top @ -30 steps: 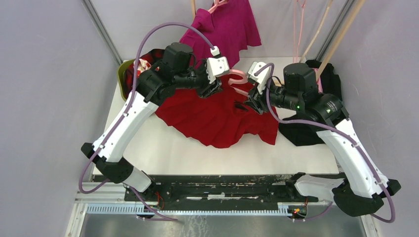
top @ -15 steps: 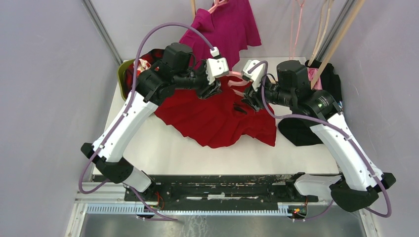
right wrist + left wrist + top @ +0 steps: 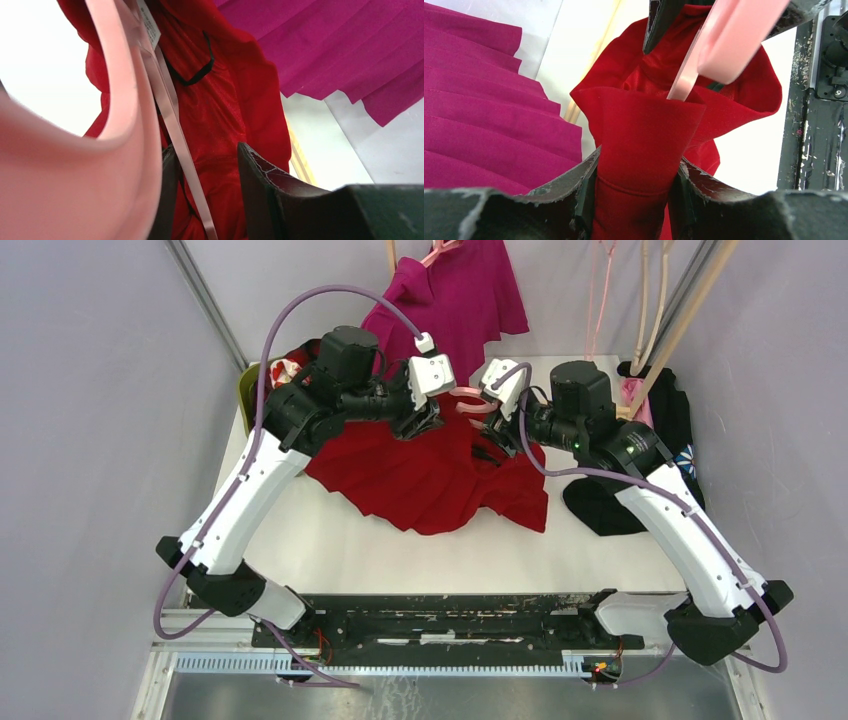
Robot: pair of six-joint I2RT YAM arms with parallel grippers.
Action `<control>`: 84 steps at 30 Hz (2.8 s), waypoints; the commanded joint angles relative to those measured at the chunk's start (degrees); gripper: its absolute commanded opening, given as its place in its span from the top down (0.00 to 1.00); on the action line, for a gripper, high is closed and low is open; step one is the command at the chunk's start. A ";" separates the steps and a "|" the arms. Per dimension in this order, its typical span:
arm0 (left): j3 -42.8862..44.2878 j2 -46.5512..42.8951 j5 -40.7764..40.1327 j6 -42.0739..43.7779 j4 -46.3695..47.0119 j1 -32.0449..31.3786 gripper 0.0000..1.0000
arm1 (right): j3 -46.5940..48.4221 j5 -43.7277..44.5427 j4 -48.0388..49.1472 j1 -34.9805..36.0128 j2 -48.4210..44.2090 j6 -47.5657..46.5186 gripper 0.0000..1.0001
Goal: Remove the skirt from the hanger
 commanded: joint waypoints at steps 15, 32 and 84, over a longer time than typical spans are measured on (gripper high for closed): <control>3.18 -3.78 5.28 -1.91 7.01 -0.71 0.97 | -3.75 1.82 1.86 0.23 -6.33 -2.59 0.99; -0.45 -3.24 -4.08 1.33 7.69 -0.75 0.97 | 4.68 7.69 -4.14 0.18 -7.77 0.18 0.99; -2.85 4.21 2.95 -13.06 26.19 -3.58 0.97 | 3.60 9.60 27.50 0.20 6.07 14.44 0.99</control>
